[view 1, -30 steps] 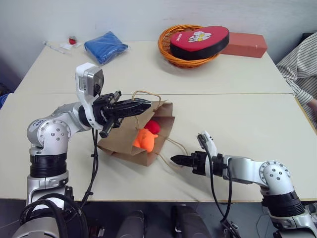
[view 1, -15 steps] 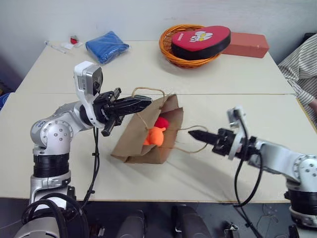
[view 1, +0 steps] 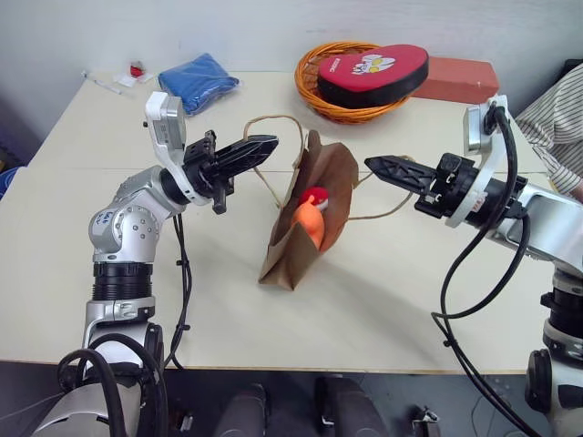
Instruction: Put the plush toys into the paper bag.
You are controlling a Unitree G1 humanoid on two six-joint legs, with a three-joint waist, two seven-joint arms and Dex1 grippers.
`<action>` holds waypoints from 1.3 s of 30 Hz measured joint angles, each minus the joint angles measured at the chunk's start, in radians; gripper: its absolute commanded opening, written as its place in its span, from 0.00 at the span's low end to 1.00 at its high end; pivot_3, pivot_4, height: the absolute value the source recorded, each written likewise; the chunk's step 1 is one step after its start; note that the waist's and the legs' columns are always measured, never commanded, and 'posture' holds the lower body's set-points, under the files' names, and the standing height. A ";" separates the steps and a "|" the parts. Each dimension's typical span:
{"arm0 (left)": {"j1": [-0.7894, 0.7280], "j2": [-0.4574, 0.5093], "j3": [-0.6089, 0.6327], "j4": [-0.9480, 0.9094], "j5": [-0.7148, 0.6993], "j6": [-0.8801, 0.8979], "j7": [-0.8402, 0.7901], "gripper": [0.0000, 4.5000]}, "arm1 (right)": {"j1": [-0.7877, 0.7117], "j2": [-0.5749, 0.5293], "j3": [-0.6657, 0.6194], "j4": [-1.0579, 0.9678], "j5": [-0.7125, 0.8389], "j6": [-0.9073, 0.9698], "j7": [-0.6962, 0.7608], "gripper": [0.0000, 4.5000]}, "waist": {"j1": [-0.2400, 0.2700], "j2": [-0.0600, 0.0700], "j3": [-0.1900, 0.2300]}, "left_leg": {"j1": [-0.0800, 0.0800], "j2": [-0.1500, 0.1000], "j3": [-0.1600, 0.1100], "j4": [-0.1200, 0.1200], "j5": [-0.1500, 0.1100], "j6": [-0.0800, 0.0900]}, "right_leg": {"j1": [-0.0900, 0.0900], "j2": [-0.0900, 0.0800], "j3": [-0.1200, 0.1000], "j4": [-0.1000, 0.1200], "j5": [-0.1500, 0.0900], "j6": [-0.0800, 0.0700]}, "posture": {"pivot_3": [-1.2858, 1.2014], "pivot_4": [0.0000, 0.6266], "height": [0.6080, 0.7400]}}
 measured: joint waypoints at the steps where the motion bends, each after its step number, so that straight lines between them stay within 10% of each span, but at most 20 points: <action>1: 0.006 0.000 0.000 0.003 0.015 -0.021 0.001 0.00 | -0.001 0.001 0.000 0.003 0.000 0.005 0.001 0.00 | 0.001 0.000 0.000 | 0.000 0.000 0.000 0.000 0.000 0.000 | 0.000 0.000 0.000 0.000 0.000 0.000 | 0.52 0.24 1.00; 12: 0.092 -0.005 0.010 0.000 0.083 -0.120 0.079 0.00 | -0.025 0.117 0.026 -0.014 0.001 -0.063 -0.030 0.00 | -0.001 0.000 0.000 | -0.001 0.000 0.000 0.000 0.000 0.000 | 0.000 0.000 0.000 0.001 0.000 0.000 | 0.52 0.24 1.00; 25: 0.116 0.005 0.019 -0.122 0.018 0.002 0.114 0.92 | 0.107 -0.248 0.031 -0.137 -0.215 0.076 0.394 0.99 | 0.002 0.000 0.000 | -0.002 -0.001 0.000 0.000 0.000 0.002 | 0.000 -0.001 0.000 -0.001 0.001 0.002 | 0.52 0.24 1.00; 34: 0.187 0.055 0.047 -0.164 0.010 0.008 0.093 0.99 | 0.347 -0.356 -0.086 -0.248 -0.557 -0.004 0.855 1.00 | 0.018 0.000 0.000 | -0.001 -0.001 0.001 0.000 0.000 0.002 | 0.000 -0.001 0.000 -0.002 0.001 0.002 | 0.52 0.24 1.00; 39: 0.358 0.220 0.081 -0.234 0.009 0.038 0.036 1.00 | 0.578 -0.337 -0.070 -0.270 -0.853 -0.192 1.021 0.70 | 0.020 0.000 0.000 | 0.000 -0.001 0.001 -0.001 0.000 0.002 | 0.000 0.000 0.002 -0.002 0.001 0.002 | 0.52 0.24 1.00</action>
